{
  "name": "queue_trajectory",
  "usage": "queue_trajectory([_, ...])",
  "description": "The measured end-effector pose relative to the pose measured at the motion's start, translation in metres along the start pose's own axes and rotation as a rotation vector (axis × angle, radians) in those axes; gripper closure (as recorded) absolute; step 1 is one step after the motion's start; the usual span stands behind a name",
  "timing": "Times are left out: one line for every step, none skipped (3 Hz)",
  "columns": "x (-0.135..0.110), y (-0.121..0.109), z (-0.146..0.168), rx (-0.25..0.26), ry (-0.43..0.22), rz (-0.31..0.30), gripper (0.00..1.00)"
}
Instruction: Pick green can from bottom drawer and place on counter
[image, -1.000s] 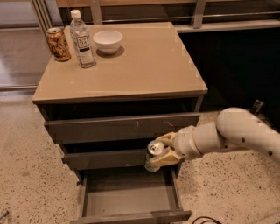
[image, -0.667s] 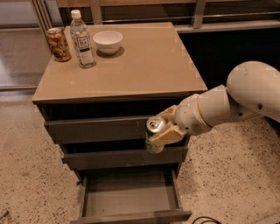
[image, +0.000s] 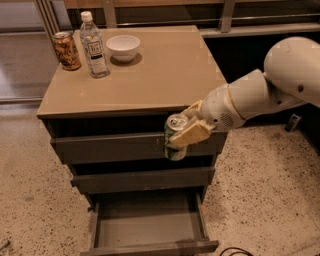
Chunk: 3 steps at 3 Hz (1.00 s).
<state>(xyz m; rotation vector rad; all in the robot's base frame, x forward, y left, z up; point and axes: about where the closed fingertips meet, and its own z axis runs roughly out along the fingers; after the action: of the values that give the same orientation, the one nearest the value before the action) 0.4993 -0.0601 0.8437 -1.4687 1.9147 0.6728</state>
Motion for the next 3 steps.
queue_trajectory([-0.048,-0.028,-0.020,-0.016,-0.025,-0.021,1.00])
queue_trajectory([-0.076,-0.040,-0.037,0.009,-0.058,-0.052,1.00])
queue_trajectory([-0.076,-0.040,-0.037,0.009,-0.058,-0.052,1.00])
